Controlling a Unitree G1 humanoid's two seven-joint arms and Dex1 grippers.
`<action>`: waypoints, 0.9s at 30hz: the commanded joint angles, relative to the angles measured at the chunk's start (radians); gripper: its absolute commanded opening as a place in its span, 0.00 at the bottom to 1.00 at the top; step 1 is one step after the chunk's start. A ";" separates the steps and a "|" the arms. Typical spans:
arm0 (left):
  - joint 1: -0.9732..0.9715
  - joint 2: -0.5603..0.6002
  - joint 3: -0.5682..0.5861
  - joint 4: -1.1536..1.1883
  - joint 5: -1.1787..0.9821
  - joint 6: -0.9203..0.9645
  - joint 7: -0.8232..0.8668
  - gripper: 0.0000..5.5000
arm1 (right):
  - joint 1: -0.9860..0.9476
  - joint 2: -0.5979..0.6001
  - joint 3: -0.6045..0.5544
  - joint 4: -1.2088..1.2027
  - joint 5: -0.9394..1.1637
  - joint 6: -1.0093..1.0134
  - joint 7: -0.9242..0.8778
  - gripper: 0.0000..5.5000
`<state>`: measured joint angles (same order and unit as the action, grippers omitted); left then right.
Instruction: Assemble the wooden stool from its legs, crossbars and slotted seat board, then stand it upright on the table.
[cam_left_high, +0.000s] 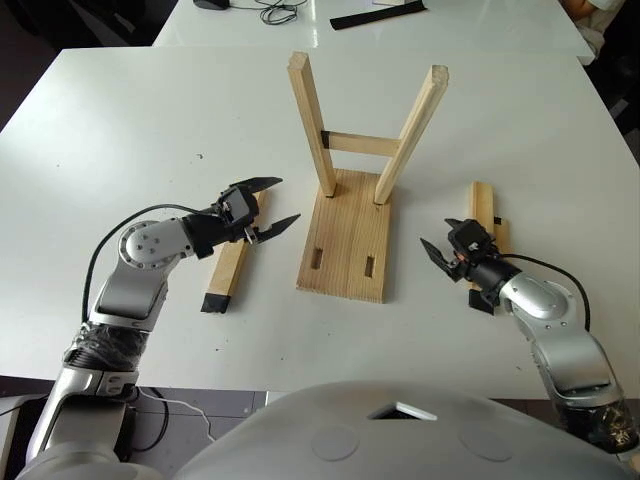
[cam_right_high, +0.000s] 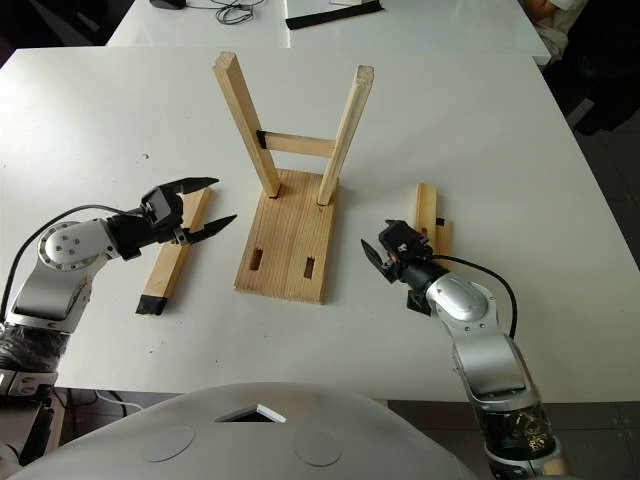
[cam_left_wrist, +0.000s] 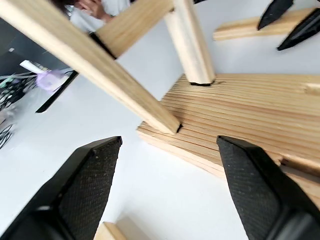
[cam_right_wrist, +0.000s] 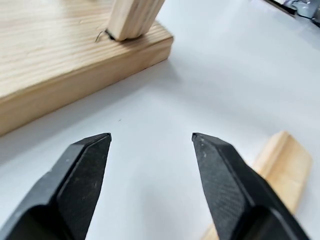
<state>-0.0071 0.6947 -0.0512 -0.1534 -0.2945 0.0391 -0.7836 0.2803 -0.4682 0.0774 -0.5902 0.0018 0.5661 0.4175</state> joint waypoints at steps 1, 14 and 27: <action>0.121 0.038 0.126 -0.219 -0.123 0.399 0.137 0.64 | 0.036 0.064 -0.118 -0.124 0.062 0.083 -0.056 0.55; 0.055 0.037 0.177 -0.322 -0.173 0.762 0.232 0.64 | 0.048 0.078 -0.373 -0.102 0.063 0.208 -0.161 0.55; 0.078 -0.153 0.146 -0.359 -0.086 0.754 0.430 0.64 | 0.007 0.100 -0.288 -0.037 0.132 0.327 -0.141 0.55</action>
<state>0.0671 0.5599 0.0979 -0.5089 -0.3956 0.7940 -0.3776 0.2947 -0.3528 -0.2257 -0.6451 0.1358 0.8842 0.2685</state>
